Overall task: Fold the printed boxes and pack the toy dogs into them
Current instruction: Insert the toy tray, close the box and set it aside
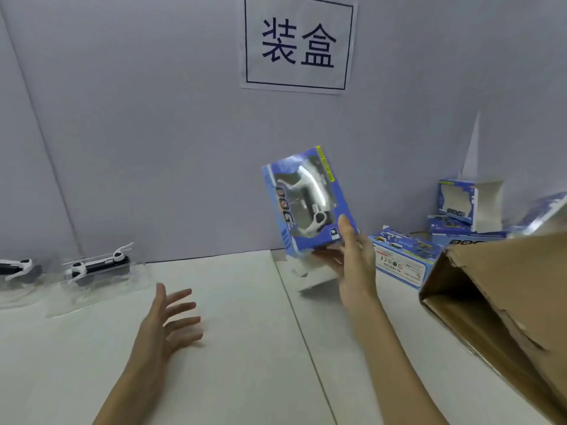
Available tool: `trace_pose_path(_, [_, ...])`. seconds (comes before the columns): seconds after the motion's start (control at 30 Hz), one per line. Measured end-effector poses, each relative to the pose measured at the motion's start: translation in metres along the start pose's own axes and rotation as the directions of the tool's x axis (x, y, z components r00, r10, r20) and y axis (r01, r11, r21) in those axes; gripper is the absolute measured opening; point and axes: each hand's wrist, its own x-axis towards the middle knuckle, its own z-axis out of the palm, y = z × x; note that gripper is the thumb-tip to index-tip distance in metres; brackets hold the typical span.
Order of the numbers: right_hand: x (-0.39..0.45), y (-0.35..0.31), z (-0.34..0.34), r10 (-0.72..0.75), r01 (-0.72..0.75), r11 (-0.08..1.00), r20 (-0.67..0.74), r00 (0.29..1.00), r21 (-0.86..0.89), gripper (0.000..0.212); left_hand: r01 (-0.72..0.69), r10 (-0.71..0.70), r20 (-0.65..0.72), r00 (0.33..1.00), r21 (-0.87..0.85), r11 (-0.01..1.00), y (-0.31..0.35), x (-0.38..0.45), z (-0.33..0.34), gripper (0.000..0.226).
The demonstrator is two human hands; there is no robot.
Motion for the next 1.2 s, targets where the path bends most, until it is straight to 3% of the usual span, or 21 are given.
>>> trace_pose_path(0.07, [0.005,-0.006,-0.003,-0.133,0.178,0.935,-0.162,0.978,0.308,0.068,-0.009,0.009,0.004,1.000,0.062,0.998,-0.005,0.003,0.001,0.070])
trace_pose_path(0.13, [0.007,-0.007,-0.006,-0.170,0.244,0.882,-0.209,0.963,0.403,0.079,-0.025,0.024,0.014,1.000,0.100,0.995,-0.007,0.004,0.003,0.068])
trace_pose_path(0.2, [0.005,-0.002,-0.005,-0.161,0.200,0.960,-0.194,0.968,0.198,0.072,-0.034,0.031,0.024,0.999,0.137,0.990,-0.007,0.004,0.004,0.066])
trace_pose_path(0.23, [0.005,0.006,-0.006,-0.215,0.212,0.977,-0.202,0.956,-0.034,0.055,-0.034,0.030,0.027,0.999,0.155,0.987,-0.008,0.005,0.004,0.065])
trace_pose_path(0.27, [0.006,0.015,-0.008,-0.315,0.243,0.913,-0.191,0.930,-0.328,0.039,-0.033,0.029,0.030,0.999,0.166,0.986,-0.008,0.005,0.004,0.064])
trace_pose_path(0.33, [0.007,0.035,-0.013,-0.459,0.232,0.537,-0.050,0.887,-0.811,0.024,-0.035,0.030,0.032,0.999,0.171,0.985,-0.009,0.005,0.004,0.061])
trace_pose_path(0.4, [0.006,0.052,-0.015,-0.338,0.077,0.195,0.007,0.941,-0.978,0.027,-0.040,0.035,0.028,0.999,0.177,0.983,-0.008,0.005,0.004,0.060])
trace_pose_path(0.47, [0.007,0.062,-0.022,-0.174,-0.027,0.094,-0.043,0.984,-0.995,0.035,-0.052,0.047,0.028,0.998,0.188,0.981,-0.009,0.005,0.004,0.059])
trace_pose_path(0.57, [0.010,0.065,-0.030,-0.072,-0.023,0.220,-0.040,0.997,-0.975,0.042,-0.061,0.056,0.030,0.998,0.208,0.976,-0.011,0.007,0.005,0.056])
trace_pose_path(0.67, [0.010,0.058,-0.027,-0.213,0.130,0.390,0.048,0.976,-0.912,0.031,-0.087,0.087,0.009,0.996,0.238,0.967,-0.012,0.006,0.006,0.040])
trace_pose_path(0.73, [0.004,0.048,-0.017,-0.338,0.282,0.518,0.110,0.935,-0.807,0.013,-0.152,0.153,0.021,0.988,0.295,0.943,-0.013,0.002,0.007,0.011])
trace_pose_path(0.83, [-0.014,0.028,0.002,-0.446,0.467,0.668,0.190,0.874,-0.579,0.024,-0.337,0.319,0.123,0.940,0.498,0.799,-0.019,-0.004,0.012,0.048])
trace_pose_path(0.97, [-0.036,0.004,0.019,-0.424,0.481,0.814,0.233,0.875,-0.326,0.046,-0.597,0.534,0.293,0.793,0.549,0.585,-0.016,-0.015,0.024,0.101])
trace_pose_path(1.07, [-0.042,0.001,0.025,-0.292,0.355,0.914,0.287,0.912,-0.199,0.056,-0.646,0.583,0.296,0.757,0.475,0.597,-0.008,-0.022,0.033,0.119])
trace_pose_path(1.2, [-0.041,0.006,0.032,-0.209,0.229,0.973,0.299,0.931,-0.035,0.053,-0.664,0.627,0.223,0.746,0.310,0.680,0.003,-0.033,0.044,0.096])
